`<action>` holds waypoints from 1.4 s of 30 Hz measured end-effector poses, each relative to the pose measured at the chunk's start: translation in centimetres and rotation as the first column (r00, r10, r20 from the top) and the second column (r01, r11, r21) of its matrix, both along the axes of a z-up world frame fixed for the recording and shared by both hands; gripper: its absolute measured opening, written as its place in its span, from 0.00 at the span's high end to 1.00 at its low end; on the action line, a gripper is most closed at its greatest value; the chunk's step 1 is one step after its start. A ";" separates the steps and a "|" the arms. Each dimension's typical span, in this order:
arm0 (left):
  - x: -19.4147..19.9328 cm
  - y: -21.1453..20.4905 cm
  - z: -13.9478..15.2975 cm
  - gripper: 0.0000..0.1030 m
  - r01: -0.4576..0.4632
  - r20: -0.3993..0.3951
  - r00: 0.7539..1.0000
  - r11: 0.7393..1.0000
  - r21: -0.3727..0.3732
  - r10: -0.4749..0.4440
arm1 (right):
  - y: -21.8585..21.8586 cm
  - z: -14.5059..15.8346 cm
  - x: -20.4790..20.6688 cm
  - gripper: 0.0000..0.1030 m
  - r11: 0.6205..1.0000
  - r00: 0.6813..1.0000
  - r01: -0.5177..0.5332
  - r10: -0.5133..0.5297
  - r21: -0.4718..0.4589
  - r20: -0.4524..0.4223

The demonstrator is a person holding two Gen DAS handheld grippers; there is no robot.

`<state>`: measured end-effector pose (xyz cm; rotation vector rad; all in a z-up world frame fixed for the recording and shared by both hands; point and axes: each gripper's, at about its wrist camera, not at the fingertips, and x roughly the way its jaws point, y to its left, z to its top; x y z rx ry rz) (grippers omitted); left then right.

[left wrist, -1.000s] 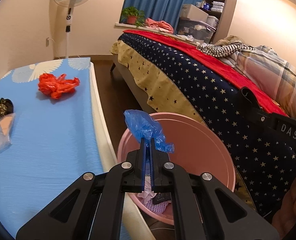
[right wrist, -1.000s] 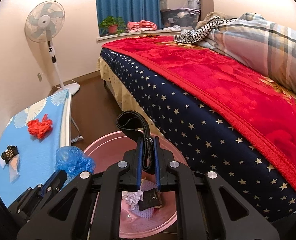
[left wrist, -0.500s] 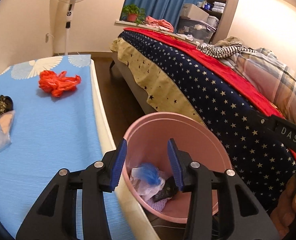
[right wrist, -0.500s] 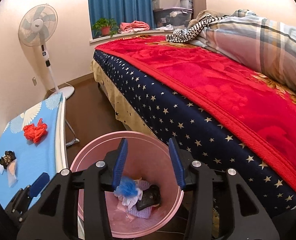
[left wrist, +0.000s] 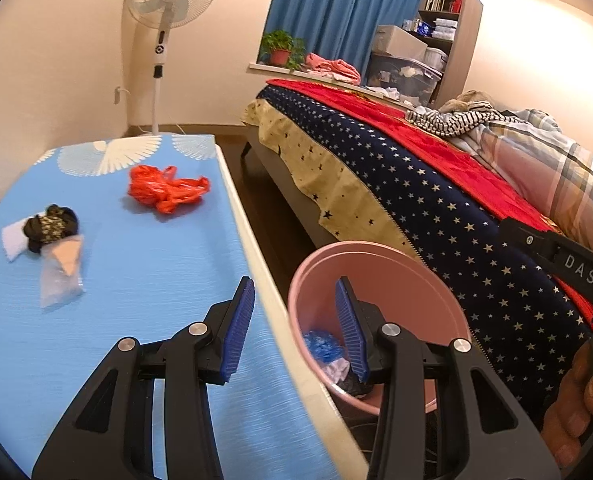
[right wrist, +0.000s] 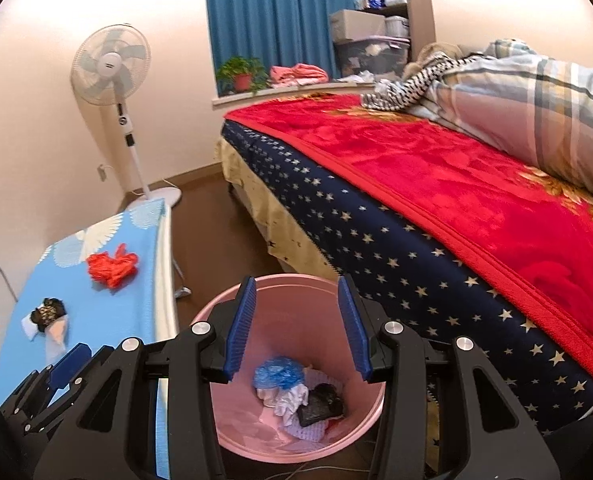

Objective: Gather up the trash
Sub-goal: 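Open both tools to drop the strap and blue bag into the wastebasket, then move both open tools back toward the red bag and clear bag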

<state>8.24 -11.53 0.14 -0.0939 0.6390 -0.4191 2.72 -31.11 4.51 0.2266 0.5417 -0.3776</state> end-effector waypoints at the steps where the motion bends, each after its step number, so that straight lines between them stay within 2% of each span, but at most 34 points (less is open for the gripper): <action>1: -0.1 0.4 0.2 0.60 -0.007 0.004 1.000 1.000 -0.001 0.007 | 0.3 0.1 0.0 0.58 1.000 1.000 -0.009 0.009 -0.003 0.005; 8: -0.4 3.1 0.8 0.61 -0.063 0.024 0.998 0.998 -0.003 0.063 | 2.6 0.6 0.1 0.58 0.998 0.997 -0.065 0.065 -0.012 0.029; 14: -0.5 5.2 0.9 0.73 -0.125 0.051 0.991 0.992 -0.023 0.126 | 3.8 0.6 0.6 0.58 0.994 0.993 -0.106 0.107 -0.010 0.049; 21: 0.1 7.4 0.3 0.81 -0.203 0.054 0.977 0.979 -0.028 0.204 | 5.7 0.0 2.1 0.58 0.985 0.983 -0.172 0.171 0.013 0.064; 24: 0.4 8.6 0.0 0.84 -0.241 0.054 0.969 0.970 -0.028 0.243 | 6.7 -0.3 2.9 0.58 0.978 0.976 -0.208 0.206 0.023 0.075; 30: 1.0 10.8 -0.9 0.85 -0.319 0.045 0.947 0.948 -0.019 0.319 | 8.5 -1.5 4.8 0.58 0.962 0.962 -0.267 0.261 0.063 0.083; 39: 2.5 14.5 -2.5 0.85 -0.444 0.026 0.895 0.896 -0.006 0.444 | 10.7 -3.3 8.0 0.59 0.937 0.942 -0.329 0.318 0.115 0.103; 42: 2.9 15.2 -3.1 0.85 -0.464 0.016 0.886 0.886 0.003 0.464 | 11.4 -4.2 9.2 0.59 0.930 0.938 -0.343 0.332 0.132 0.100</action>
